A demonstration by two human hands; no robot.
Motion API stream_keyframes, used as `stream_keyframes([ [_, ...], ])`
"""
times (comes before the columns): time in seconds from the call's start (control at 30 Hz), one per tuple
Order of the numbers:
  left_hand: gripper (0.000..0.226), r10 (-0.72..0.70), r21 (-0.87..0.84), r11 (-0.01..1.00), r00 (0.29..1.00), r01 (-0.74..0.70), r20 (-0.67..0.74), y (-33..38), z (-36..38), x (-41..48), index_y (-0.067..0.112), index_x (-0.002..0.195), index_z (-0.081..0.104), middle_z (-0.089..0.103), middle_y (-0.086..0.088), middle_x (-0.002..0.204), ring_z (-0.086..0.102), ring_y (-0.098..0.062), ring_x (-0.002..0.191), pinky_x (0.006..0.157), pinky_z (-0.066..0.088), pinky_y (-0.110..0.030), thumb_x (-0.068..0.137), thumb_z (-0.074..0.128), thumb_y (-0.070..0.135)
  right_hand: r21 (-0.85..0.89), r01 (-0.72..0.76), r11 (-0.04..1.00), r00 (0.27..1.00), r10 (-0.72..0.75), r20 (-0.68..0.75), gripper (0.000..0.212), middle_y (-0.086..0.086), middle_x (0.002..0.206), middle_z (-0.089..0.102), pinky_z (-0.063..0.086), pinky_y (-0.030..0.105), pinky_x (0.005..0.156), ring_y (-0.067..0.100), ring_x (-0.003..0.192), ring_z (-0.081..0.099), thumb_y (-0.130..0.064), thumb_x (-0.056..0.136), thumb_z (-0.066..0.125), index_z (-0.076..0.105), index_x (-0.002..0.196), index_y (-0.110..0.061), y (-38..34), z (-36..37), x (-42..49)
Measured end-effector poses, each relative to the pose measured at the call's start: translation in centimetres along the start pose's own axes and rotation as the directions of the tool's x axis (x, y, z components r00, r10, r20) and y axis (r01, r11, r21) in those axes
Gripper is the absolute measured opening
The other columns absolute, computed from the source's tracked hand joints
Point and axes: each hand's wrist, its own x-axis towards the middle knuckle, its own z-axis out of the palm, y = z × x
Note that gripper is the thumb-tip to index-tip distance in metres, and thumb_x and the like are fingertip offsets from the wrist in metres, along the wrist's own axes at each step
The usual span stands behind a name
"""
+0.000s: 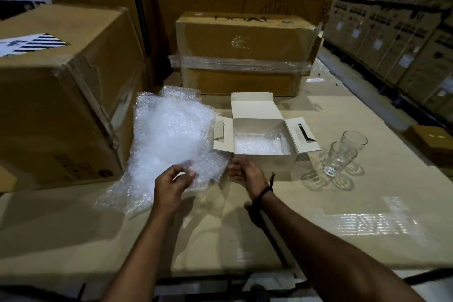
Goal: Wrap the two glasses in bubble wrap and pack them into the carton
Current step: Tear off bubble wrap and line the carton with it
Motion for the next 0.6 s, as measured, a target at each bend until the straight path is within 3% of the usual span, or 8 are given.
stream_keyframes([
  [0.07, 0.015, 0.013, 0.055, 0.998, 0.997, -0.017, 0.081, -0.7, -0.4, -1.4, 0.002, 0.085, 0.065, 0.074, 0.012, 0.092, 0.067, -0.006, 0.076, 0.072, 0.053, -0.019, 0.079, 0.069, -0.011, 0.190, -0.186, 0.964, 0.980, 0.196, -0.033, 0.033, 0.004, 0.071, 0.056, 0.045, 0.025, 0.048, 0.018, 0.059, 0.054, -0.041, 0.083, 0.067, 0.060, 0.091, -0.010, -1.2, 1.4, 0.0],
  [0.17, 0.016, 0.060, 0.201, 0.975, 0.983, -0.095, 0.172, -1.3, -0.6, -3.2, 0.006, 0.075, 0.070, 0.071, 0.006, 0.071, 0.063, -0.007, 0.066, 0.067, 0.051, -0.027, 0.065, 0.079, 0.016, 0.109, -0.313, 0.944, 0.942, 0.323, -0.091, 0.033, 0.017, 0.092, 0.069, 0.055, 0.030, 0.054, 0.026, 0.072, 0.065, 0.000, 0.073, 0.077, 0.062, 0.103, 0.001, -1.9, 3.3, -0.8],
  [0.2, 0.030, 0.077, 0.232, 0.966, 0.982, -0.117, 0.175, -1.5, -0.5, -3.7, 0.004, 0.072, 0.069, 0.069, 0.002, 0.067, 0.062, -0.010, 0.063, 0.064, 0.050, -0.028, 0.061, 0.080, 0.030, 0.081, -0.305, 0.949, 0.943, 0.312, -0.116, 0.033, 0.017, 0.089, 0.068, 0.054, 0.027, 0.053, 0.025, 0.068, 0.064, 0.010, 0.070, 0.073, 0.063, 0.101, 0.002, -2.1, 3.5, -1.4],
  [0.23, 0.047, 0.072, 0.189, 0.977, 0.986, -0.100, 0.151, -1.6, -0.4, -4.2, 0.001, 0.073, 0.066, 0.067, -0.001, 0.065, 0.061, -0.013, 0.061, 0.060, 0.049, -0.026, 0.055, 0.083, 0.041, 0.059, -0.285, 0.957, 0.948, 0.290, -0.129, 0.033, 0.015, 0.083, 0.067, 0.051, 0.025, 0.049, 0.023, 0.062, 0.061, 0.016, 0.069, 0.069, 0.063, 0.098, 0.001, -2.4, 3.5, -1.9],
  [0.3, 0.072, -0.024, -0.143, 0.989, 0.998, 0.033, 0.064, -1.5, 0.0, -4.8, 0.003, 0.086, 0.062, 0.070, -0.003, 0.075, 0.066, -0.016, 0.067, 0.058, 0.052, -0.023, 0.047, 0.086, 0.058, 0.043, -0.220, 0.974, 0.970, 0.224, -0.100, 0.027, 0.014, 0.075, 0.062, 0.048, 0.022, 0.043, 0.018, 0.053, 0.058, 0.019, 0.073, 0.063, 0.063, 0.094, 0.001, -3.3, 2.8, -3.3],
  [0.37, 0.071, -0.178, -0.436, 0.884, 0.984, 0.170, 0.021, -1.5, 0.4, -5.0, 0.004, 0.106, 0.060, 0.070, -0.013, 0.107, 0.067, -0.029, 0.099, 0.079, 0.055, -0.037, 0.070, 0.066, 0.066, 0.024, -0.133, 0.991, 0.989, 0.135, -0.060, 0.020, 0.012, 0.071, 0.060, 0.048, 0.023, 0.045, 0.015, 0.050, 0.058, 0.016, 0.078, 0.061, 0.061, 0.085, -0.003, -4.0, 1.3, -4.6],
  [0.43, 0.067, -0.319, -0.506, 0.817, 0.948, 0.276, 0.002, -1.4, 1.1, -5.0, 0.005, 0.122, 0.055, 0.062, -0.019, 0.123, 0.060, -0.037, 0.111, 0.094, 0.048, -0.052, 0.086, 0.046, 0.062, 0.021, -0.080, 0.997, 0.996, 0.080, -0.030, 0.020, 0.009, 0.070, 0.060, 0.049, 0.027, 0.051, 0.016, 0.056, 0.057, 0.013, 0.082, 0.058, 0.060, 0.082, -0.006, -4.7, -0.9, -5.8],
  [0.6, 0.047, -0.426, -0.554, 0.758, 0.905, 0.346, -0.017, -0.5, 3.0, -4.4, 0.008, 0.120, 0.051, 0.061, -0.016, 0.124, 0.061, -0.036, 0.109, 0.101, 0.043, -0.058, 0.095, 0.050, 0.048, 0.047, -0.097, 0.994, 0.995, 0.098, -0.023, 0.026, 0.007, 0.063, 0.053, 0.047, 0.023, 0.044, 0.013, 0.050, 0.052, 0.018, 0.084, 0.050, 0.056, 0.080, -0.008, -5.8, -7.8, -7.4],
])
